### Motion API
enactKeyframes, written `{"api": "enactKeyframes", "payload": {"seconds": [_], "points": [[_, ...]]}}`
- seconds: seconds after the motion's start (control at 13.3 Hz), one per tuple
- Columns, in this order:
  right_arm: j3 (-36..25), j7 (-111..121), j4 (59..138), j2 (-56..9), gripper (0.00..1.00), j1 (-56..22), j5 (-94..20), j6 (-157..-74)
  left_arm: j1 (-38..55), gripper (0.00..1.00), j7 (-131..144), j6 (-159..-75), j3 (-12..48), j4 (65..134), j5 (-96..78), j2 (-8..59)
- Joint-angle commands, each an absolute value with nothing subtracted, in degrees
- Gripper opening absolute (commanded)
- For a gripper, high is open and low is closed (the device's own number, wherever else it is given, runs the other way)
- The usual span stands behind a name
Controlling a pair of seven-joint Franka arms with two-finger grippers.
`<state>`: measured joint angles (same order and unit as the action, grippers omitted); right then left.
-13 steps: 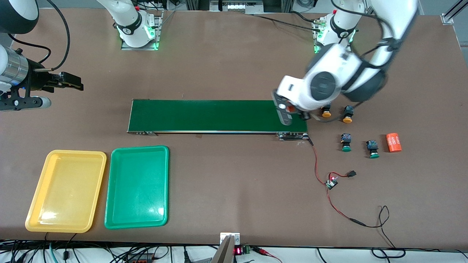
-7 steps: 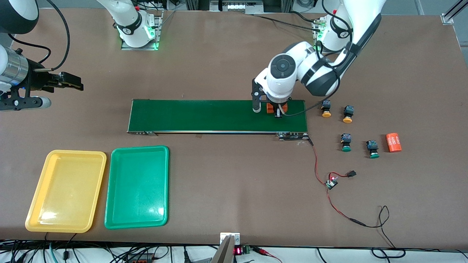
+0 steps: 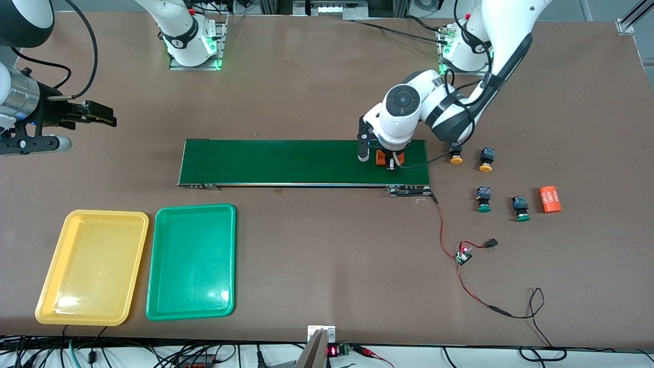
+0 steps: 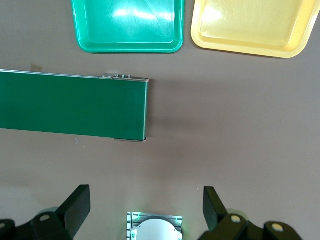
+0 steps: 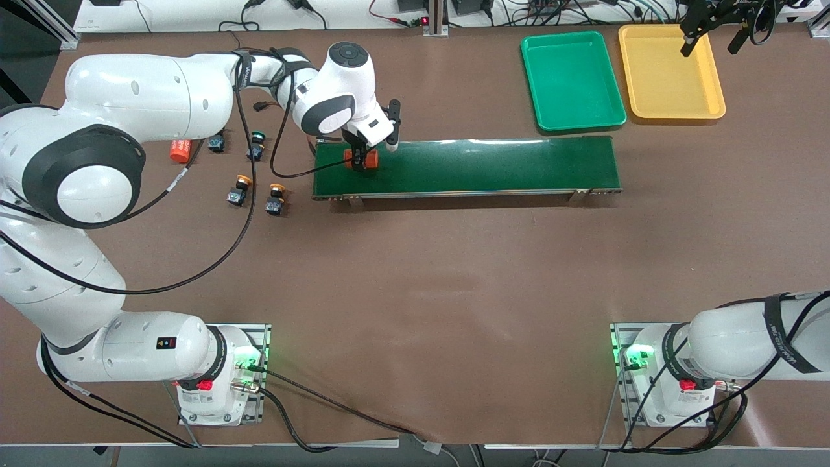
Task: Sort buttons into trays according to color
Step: 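Carry the orange cylinder with the left gripper and lower it onto the belt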
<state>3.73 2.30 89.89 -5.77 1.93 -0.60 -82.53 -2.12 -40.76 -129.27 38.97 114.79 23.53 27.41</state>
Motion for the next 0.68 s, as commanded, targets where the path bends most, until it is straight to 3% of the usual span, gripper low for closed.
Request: {"api": "enactKeyframes", "payload": {"seconds": [0.0,0.3,0.45,0.6], "points": [[3.78,2.37,89.21,-6.15,1.0,2.02,-0.62,-81.91,-2.55,1.0,-41.14,-129.64,39.46,114.7,24.79,27.34],[3.69,2.37,89.21,-6.15,1.0,2.02,-0.62,-81.91,-3.08,1.0,-38.77,-124.21,40.08,113.47,24.79,24.89],[3.69,2.37,89.21,-6.15,1.0,2.02,-0.62,-81.83,-2.55,1.0,-33.16,-115.89,40.34,110.59,24.26,20.93],[3.69,2.37,89.21,-6.15,1.0,2.02,-0.62,-81.83,-2.81,1.0,-28.5,-103.86,41.91,103.22,23.91,20.83]]}}
